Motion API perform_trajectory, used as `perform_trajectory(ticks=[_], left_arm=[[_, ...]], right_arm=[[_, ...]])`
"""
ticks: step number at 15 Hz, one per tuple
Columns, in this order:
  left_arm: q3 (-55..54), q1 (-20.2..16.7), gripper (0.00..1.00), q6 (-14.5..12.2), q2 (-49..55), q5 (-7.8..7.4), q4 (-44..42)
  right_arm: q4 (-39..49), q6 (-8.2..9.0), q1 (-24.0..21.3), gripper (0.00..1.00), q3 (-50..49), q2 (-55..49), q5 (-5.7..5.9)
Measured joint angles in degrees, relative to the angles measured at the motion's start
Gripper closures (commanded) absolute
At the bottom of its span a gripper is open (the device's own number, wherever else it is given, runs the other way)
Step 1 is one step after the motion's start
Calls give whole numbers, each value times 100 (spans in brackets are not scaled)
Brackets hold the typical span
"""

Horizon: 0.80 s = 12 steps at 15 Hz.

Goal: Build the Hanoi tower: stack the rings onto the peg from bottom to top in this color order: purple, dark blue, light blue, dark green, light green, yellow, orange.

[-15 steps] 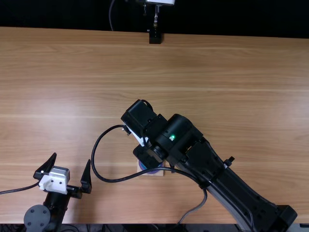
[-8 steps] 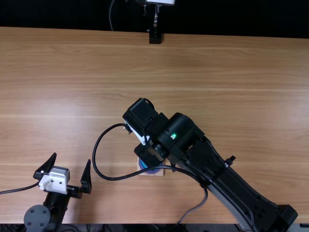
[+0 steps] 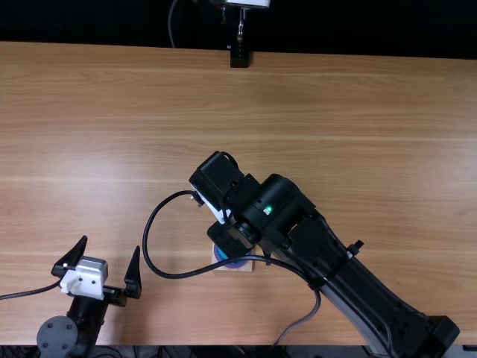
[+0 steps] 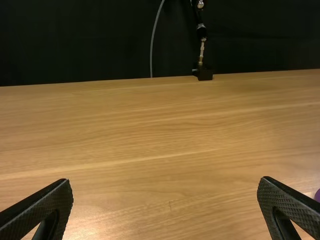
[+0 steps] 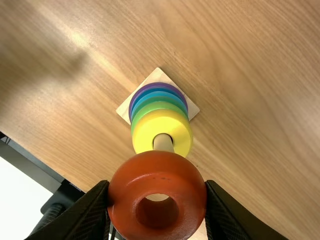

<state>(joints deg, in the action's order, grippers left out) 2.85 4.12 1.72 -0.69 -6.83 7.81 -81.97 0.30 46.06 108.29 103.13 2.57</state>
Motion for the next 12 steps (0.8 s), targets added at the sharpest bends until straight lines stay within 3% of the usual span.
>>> perform_trajectory(ticks=[12], left_arm=[[2, 0, 0, 0, 0, -2, -4]], right_arm=[[-4, -4, -111, 100, 0, 4, -2]])
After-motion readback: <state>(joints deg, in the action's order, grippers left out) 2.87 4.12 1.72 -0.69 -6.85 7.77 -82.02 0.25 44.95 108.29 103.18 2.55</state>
